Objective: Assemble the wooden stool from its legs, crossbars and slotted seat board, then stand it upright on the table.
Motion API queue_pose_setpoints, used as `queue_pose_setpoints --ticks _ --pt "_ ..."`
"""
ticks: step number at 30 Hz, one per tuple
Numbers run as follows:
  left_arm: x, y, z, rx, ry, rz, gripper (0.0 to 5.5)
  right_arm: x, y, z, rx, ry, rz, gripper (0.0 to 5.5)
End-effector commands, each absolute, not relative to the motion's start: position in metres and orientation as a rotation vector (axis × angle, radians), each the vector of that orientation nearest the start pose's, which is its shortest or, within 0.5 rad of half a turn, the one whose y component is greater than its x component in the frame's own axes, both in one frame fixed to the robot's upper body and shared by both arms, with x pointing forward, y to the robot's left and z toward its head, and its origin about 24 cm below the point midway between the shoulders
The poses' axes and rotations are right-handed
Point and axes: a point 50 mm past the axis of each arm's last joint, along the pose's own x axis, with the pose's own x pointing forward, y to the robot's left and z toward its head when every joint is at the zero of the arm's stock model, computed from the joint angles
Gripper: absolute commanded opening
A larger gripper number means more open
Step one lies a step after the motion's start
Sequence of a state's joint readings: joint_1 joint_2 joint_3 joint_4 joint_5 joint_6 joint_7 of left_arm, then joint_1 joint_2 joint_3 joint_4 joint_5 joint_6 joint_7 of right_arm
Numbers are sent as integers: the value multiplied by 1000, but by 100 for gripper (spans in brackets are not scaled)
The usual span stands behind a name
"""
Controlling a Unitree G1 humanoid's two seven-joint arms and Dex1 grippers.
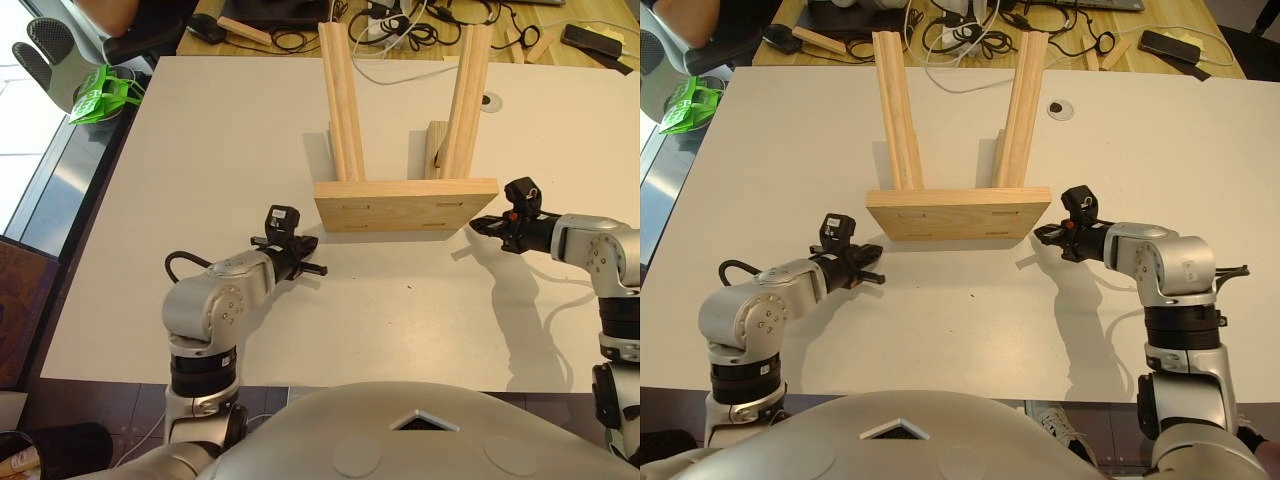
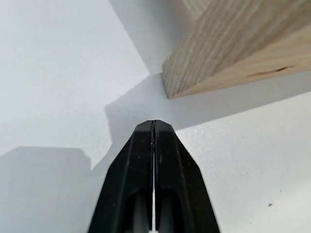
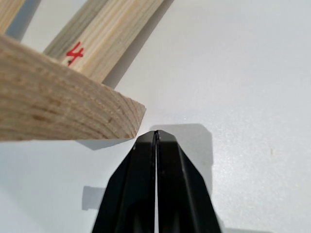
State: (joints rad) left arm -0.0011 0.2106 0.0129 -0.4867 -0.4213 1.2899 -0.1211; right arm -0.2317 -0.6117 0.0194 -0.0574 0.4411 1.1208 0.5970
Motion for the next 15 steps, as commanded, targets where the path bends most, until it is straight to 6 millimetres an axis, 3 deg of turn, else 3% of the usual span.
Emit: queue_pose_setpoints --ticks 1,15 --pt "214 143 40 -130 792 -322 1 258 -220 58 29 871 532 0" --pt "218 131 40 -141 717 -326 1 258 -219 54 17 881 515 0"
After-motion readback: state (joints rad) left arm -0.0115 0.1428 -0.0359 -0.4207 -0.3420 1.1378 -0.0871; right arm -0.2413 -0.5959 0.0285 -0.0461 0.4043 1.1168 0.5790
